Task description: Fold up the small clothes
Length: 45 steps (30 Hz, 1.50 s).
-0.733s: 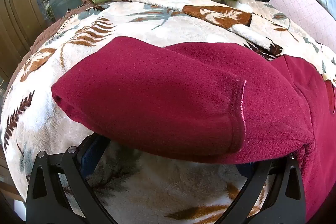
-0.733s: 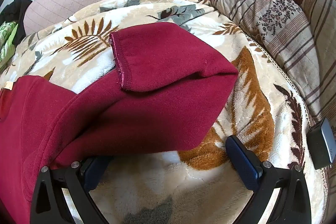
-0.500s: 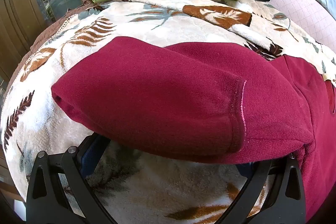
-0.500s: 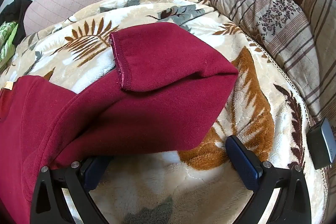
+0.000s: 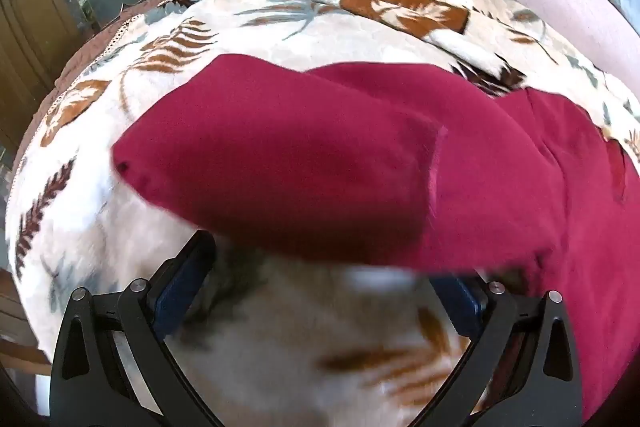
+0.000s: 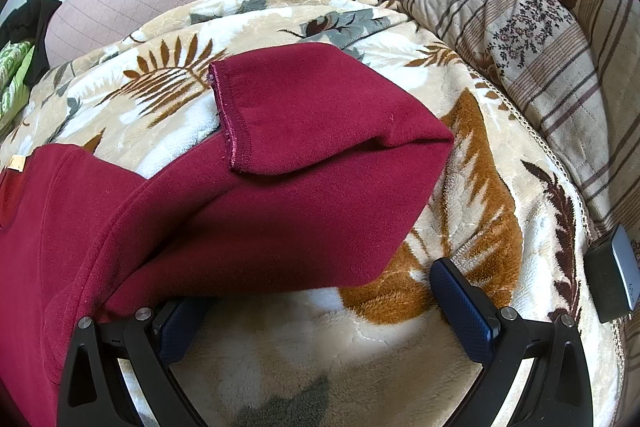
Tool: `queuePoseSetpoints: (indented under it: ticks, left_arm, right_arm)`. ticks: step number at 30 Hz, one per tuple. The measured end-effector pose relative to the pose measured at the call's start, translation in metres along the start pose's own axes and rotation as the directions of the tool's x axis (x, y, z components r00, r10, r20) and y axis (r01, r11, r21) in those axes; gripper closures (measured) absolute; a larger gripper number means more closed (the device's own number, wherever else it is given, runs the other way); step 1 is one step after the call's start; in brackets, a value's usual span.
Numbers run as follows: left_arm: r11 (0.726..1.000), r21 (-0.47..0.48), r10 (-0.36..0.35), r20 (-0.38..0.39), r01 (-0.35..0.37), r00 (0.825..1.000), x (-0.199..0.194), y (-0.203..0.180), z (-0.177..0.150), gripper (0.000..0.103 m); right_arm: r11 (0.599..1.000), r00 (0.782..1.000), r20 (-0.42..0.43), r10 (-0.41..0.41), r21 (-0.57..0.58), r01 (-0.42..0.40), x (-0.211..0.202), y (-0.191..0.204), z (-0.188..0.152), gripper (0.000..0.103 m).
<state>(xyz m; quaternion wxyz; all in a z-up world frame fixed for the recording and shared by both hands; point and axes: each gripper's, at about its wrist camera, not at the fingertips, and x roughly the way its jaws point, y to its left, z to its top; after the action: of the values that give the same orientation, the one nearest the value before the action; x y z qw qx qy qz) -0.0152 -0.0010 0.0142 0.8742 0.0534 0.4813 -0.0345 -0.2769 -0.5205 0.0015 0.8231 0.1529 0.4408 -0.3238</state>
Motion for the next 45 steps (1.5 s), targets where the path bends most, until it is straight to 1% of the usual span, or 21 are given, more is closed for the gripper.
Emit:
queuePoseSetpoints:
  ticks: [3,6,8,11,13,15,17,22,24,27,29,31,34,36,38,42,45]
  left_arm:
    - [1.000,0.025,-0.009,0.072,0.008,0.997,-0.032,-0.003,-0.012,0.001]
    - [0.999,0.052,-0.016,0.130,0.009,0.991,-0.060,-0.009,-0.016,0.001]
    - [0.998,0.064,-0.034,0.160,0.024,0.987,-0.076,-0.014,-0.017,0.001]
    - [0.994,0.085,-0.089,0.169,0.075,0.982,-0.094,-0.025,-0.017,0.001]
    - [0.990,0.091,-0.118,0.170,0.104,0.978,-0.100,-0.032,-0.017,0.001]
    - [0.987,0.101,-0.141,0.175,0.125,0.974,-0.107,-0.039,-0.018,0.001]
    - [0.985,0.116,-0.150,0.178,0.131,0.972,-0.109,-0.046,-0.017,0.001]
    - [0.978,0.152,-0.169,0.197,0.141,0.966,-0.118,-0.056,-0.022,0.001]
    - [0.976,0.163,-0.178,0.193,0.148,0.965,-0.119,-0.058,-0.024,0.001]
    - [0.972,0.181,-0.185,0.199,0.149,0.962,-0.122,-0.062,-0.026,0.001]
    - [0.971,0.189,-0.187,0.200,0.149,0.962,-0.123,-0.064,-0.026,0.001]
    - [0.969,0.194,-0.191,0.194,0.153,0.962,-0.122,-0.066,-0.027,0.001]
    - [0.968,0.197,-0.193,0.183,0.157,0.964,-0.119,-0.068,-0.028,0.001]
    - [0.967,0.199,-0.193,0.178,0.157,0.965,-0.117,-0.070,-0.028,0.001]
    - [0.968,0.198,-0.193,0.181,0.157,0.964,-0.116,-0.072,-0.028,0.001]
    - [0.968,0.194,-0.196,0.175,0.162,0.965,-0.114,-0.075,-0.027,0.001]
    - [0.967,0.193,-0.200,0.172,0.166,0.965,-0.112,-0.078,-0.026,0.001]
  right_arm:
    - [1.000,1.000,0.000,-0.001,-0.001,0.001,0.000,0.000,0.000,0.000]
    - [1.000,1.000,0.002,0.000,0.001,0.000,0.001,0.000,-0.001,0.000]
    - [1.000,1.000,0.000,-0.005,-0.003,0.005,0.002,0.000,-0.003,0.000]
    - [1.000,1.000,-0.017,0.006,-0.003,-0.006,0.001,-0.002,-0.003,0.000]
    - [1.000,0.998,-0.069,0.011,0.009,-0.011,0.000,-0.003,0.000,0.000]
    - [1.000,0.996,-0.086,0.005,-0.005,-0.005,-0.007,-0.001,-0.002,0.000]
    - [1.000,0.998,-0.057,0.023,0.000,-0.023,-0.029,0.006,-0.007,0.000]
    - [0.996,0.996,0.039,0.076,-0.053,-0.074,-0.085,0.038,-0.015,0.000]
    - [0.993,0.994,0.065,0.089,-0.079,-0.084,-0.101,0.056,-0.019,0.000]
    - [0.987,0.990,0.082,0.117,-0.116,-0.107,-0.116,0.081,-0.021,0.000]
    - [0.983,0.987,0.085,0.137,-0.132,-0.125,-0.124,0.097,-0.022,0.000]
    - [0.981,0.987,0.083,0.140,-0.143,-0.128,-0.128,0.113,-0.023,0.000]
    - [0.975,0.984,0.058,0.166,-0.160,-0.155,-0.127,0.133,-0.024,0.000]
    - [0.973,0.985,0.060,0.160,-0.176,-0.148,-0.124,0.146,-0.025,0.000]
    - [0.970,0.984,0.060,0.167,-0.186,-0.154,-0.124,0.155,-0.028,0.000]
    - [0.963,0.978,0.036,0.205,-0.184,-0.195,-0.118,0.172,-0.031,0.000]
    - [0.958,0.978,0.042,0.204,-0.212,-0.190,-0.118,0.184,-0.032,0.000]
